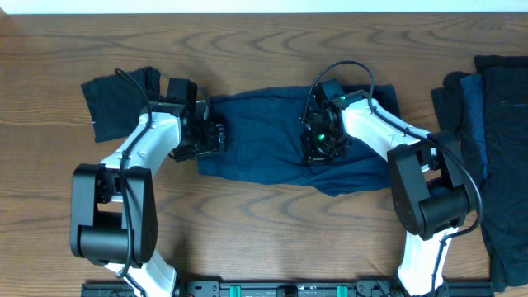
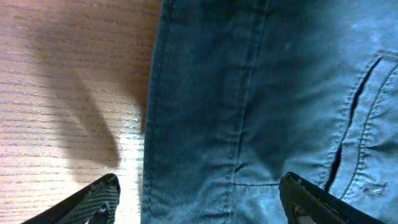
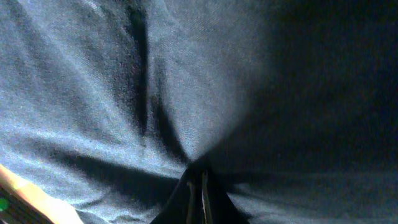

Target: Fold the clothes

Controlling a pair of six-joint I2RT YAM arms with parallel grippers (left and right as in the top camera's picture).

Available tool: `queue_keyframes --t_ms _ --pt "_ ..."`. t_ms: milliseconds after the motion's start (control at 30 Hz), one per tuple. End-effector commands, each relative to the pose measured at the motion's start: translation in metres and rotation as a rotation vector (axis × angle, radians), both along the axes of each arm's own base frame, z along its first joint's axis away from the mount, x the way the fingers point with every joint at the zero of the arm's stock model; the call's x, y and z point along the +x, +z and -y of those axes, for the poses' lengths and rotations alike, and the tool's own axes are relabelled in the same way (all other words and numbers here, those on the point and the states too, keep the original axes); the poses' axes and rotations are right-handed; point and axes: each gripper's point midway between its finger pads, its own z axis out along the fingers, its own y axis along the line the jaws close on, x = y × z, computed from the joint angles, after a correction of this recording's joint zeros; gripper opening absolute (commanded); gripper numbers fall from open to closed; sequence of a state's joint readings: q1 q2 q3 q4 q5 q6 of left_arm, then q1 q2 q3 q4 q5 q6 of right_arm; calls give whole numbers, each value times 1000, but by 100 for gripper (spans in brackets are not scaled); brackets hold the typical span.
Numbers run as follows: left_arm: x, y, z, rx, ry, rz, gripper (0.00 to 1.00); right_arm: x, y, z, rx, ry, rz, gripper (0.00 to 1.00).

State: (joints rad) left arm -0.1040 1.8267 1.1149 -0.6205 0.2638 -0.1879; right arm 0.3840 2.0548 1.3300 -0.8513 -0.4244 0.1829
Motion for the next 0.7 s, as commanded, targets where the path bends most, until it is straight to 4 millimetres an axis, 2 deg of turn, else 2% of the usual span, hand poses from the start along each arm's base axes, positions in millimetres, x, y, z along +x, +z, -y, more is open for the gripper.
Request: queue_keyframes --t_ms 0,167,333,500,667 --pt "-3 -9 1 -10 26 -35 84 -4 -5 -3 -3 -3 -21 6" --pt "-9 -27 4 -9 26 -91 84 -4 -5 -3 -2 -3 -21 6" --pt "-19 -46 15 -2 0 -147 80 -3 -5 -4 -1 -3 -17 6" --pt "-25 -56 26 6 -36 -173 58 -3 -5 -4 0 -3 -15 6" --pt "-25 -57 26 10 -37 -172 38 -3 -5 -4 0 -3 -15 6"
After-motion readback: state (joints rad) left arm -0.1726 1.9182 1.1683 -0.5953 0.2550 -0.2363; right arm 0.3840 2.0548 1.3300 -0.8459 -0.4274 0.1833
